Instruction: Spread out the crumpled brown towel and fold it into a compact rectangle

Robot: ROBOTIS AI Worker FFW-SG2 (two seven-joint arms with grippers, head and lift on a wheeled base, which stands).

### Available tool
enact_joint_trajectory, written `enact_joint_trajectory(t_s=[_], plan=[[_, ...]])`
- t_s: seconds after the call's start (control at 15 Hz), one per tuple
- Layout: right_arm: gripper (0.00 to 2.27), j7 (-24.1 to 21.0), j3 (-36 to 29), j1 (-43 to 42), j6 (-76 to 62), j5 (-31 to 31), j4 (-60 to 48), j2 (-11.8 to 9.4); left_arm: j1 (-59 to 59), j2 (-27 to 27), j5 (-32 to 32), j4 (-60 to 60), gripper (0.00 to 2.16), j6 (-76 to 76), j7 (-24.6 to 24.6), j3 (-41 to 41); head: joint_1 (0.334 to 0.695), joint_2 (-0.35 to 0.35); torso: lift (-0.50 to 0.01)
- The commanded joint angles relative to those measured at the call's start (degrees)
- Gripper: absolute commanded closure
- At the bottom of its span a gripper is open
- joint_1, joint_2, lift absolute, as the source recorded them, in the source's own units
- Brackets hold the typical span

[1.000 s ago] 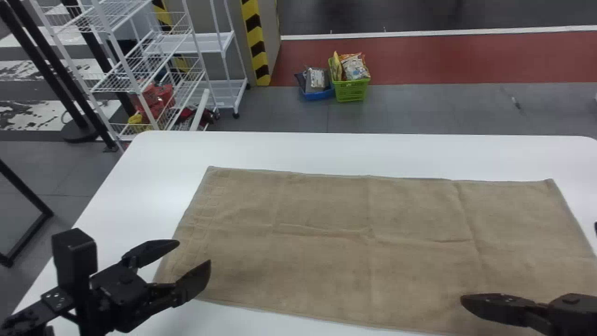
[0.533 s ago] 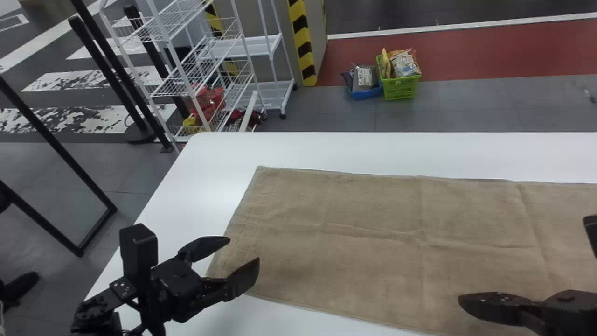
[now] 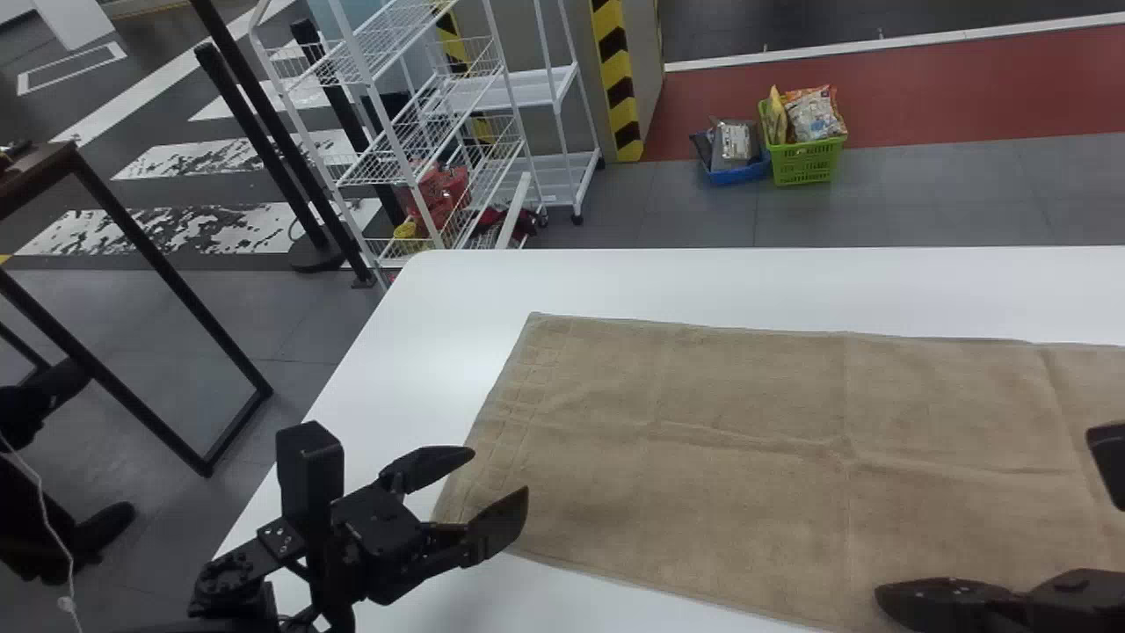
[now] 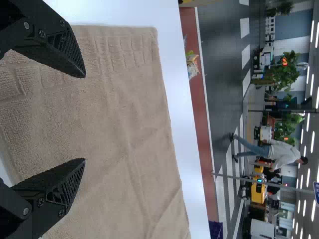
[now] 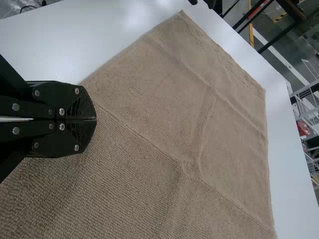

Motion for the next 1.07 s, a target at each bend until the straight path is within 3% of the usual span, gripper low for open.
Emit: enact_joint_trajectory(t_s=[0.0,1.0], plan=[[1.41,0.0,0.5,-0.2,0.0,0.2,0.8,0.0,0.0,-0.1,0.0,0.0,0.27,0.0,0.0,0.0,0.695,0.35,-0.127],[1.41,1.3,0.1,1.2,0.4,-0.6,-0.1,-0.3,-2.4,-0.1,-0.6,2.1,0.27,0.1,0.5,0.0,0.695,0.35,-0.127]])
